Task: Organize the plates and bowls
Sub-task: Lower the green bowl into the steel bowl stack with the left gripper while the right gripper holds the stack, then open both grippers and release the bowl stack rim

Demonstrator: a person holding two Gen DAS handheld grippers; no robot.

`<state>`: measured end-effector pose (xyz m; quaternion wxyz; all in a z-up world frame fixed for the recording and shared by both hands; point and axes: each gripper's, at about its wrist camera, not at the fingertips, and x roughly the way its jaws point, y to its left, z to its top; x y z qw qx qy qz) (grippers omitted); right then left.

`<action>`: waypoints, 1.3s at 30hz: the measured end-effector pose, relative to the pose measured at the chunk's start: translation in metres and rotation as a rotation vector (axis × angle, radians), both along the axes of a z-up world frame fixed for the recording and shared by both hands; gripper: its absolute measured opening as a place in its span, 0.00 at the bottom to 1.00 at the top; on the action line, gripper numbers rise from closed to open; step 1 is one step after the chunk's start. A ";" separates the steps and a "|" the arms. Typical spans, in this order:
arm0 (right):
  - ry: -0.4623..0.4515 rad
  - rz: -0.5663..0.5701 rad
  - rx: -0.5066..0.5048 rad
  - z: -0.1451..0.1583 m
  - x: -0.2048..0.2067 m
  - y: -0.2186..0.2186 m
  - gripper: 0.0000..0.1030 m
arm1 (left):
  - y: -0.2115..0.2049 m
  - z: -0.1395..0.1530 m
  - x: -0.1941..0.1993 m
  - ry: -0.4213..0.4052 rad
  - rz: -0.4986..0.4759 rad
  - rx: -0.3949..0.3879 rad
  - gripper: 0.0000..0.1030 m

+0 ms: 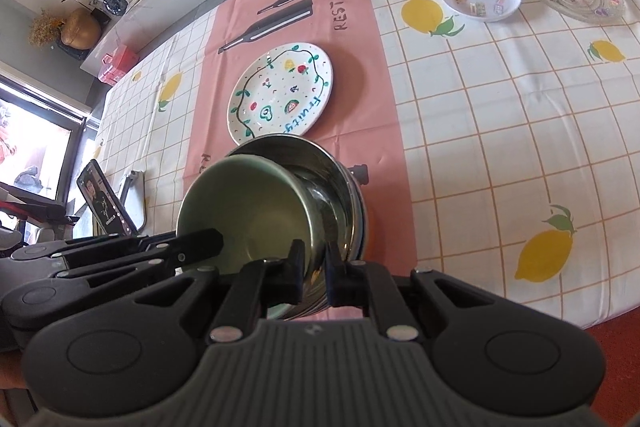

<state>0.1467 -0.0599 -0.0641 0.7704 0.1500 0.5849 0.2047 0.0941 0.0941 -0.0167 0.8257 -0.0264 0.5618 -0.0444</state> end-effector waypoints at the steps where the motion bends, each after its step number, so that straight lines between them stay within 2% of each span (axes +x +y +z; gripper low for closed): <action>1: 0.002 0.002 0.000 -0.002 0.001 0.001 0.08 | 0.000 -0.001 0.000 0.000 -0.003 0.007 0.09; 11: 0.018 0.000 -0.017 -0.011 0.007 0.007 0.08 | -0.001 -0.010 0.004 0.015 -0.023 0.028 0.10; 15: 0.020 -0.009 -0.019 -0.010 0.008 0.006 0.08 | -0.002 -0.009 0.005 0.024 -0.036 0.015 0.17; 19: 0.024 -0.019 -0.008 -0.008 0.008 0.005 0.13 | -0.001 -0.009 0.005 0.029 -0.037 0.006 0.18; 21: 0.024 -0.025 -0.002 -0.008 0.008 0.004 0.14 | 0.001 -0.009 0.005 0.030 -0.033 -0.010 0.22; 26: 0.024 -0.030 0.008 -0.007 0.007 0.003 0.15 | 0.003 -0.006 0.005 0.031 -0.028 -0.028 0.24; 31: 0.021 -0.022 0.022 -0.005 0.006 0.003 0.22 | 0.004 -0.001 0.004 0.019 -0.026 -0.034 0.30; 33: 0.015 -0.019 0.023 -0.004 0.005 0.003 0.24 | 0.004 0.004 0.003 -0.002 -0.029 -0.031 0.36; 34: 0.010 -0.017 0.029 -0.001 0.004 0.003 0.29 | 0.004 0.007 0.003 -0.015 -0.034 -0.027 0.37; 39: -0.051 -0.014 0.017 0.012 0.003 0.000 0.35 | 0.003 0.023 0.003 -0.066 -0.046 -0.029 0.41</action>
